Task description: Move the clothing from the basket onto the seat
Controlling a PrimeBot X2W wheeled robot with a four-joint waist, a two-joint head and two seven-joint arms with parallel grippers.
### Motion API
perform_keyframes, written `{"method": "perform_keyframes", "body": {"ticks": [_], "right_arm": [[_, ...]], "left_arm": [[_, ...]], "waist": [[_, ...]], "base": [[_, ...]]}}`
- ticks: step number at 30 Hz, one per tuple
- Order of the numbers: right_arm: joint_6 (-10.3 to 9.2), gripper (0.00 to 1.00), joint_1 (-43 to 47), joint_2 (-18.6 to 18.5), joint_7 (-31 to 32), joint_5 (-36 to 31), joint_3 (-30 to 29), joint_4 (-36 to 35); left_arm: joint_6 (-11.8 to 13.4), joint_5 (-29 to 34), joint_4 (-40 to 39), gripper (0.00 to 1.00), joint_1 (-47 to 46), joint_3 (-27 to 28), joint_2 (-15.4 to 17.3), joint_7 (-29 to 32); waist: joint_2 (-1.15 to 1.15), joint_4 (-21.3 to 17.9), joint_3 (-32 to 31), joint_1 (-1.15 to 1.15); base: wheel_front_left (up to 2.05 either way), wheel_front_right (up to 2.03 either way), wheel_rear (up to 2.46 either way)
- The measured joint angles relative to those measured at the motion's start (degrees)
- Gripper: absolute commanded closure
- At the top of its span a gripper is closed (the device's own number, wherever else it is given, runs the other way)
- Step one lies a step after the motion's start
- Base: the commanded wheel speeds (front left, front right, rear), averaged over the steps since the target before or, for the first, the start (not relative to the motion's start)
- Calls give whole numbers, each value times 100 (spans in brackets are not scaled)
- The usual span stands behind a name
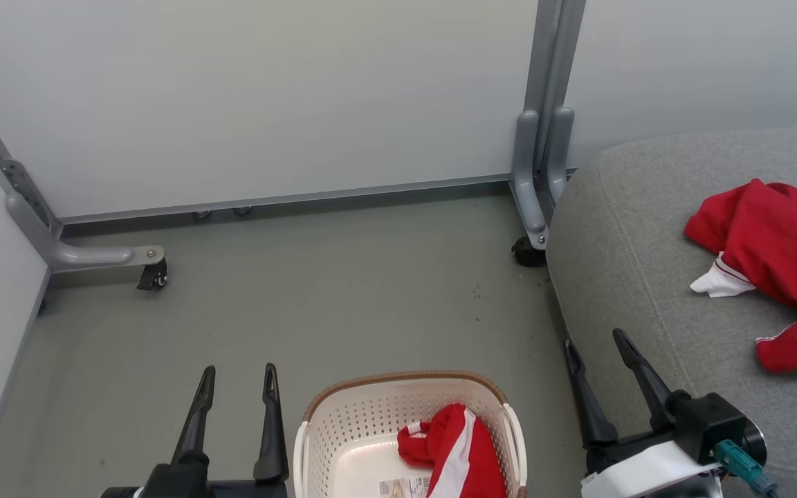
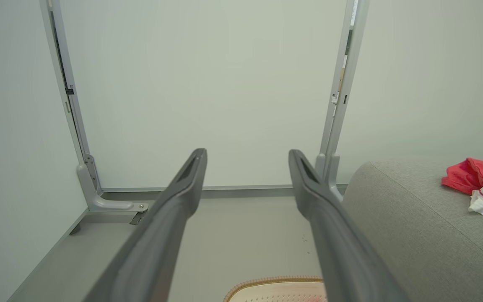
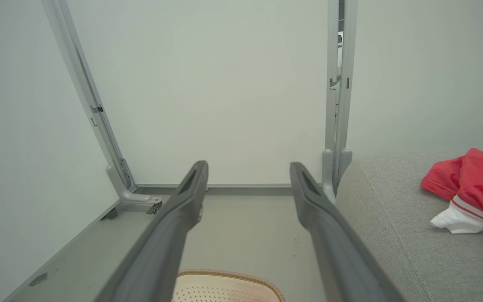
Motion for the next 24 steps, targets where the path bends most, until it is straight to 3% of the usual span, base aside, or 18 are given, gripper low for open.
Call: {"method": "perform_keyframes", "body": {"ticks": [24], "right_arm": [[1,0,27,0,0,92,-3,-38]], "left_arm": [[-166,82,255,0,-5,-190,-1,-1]], "waist": [[0,-17,39,0]], "base": [[0,0,0]]}}
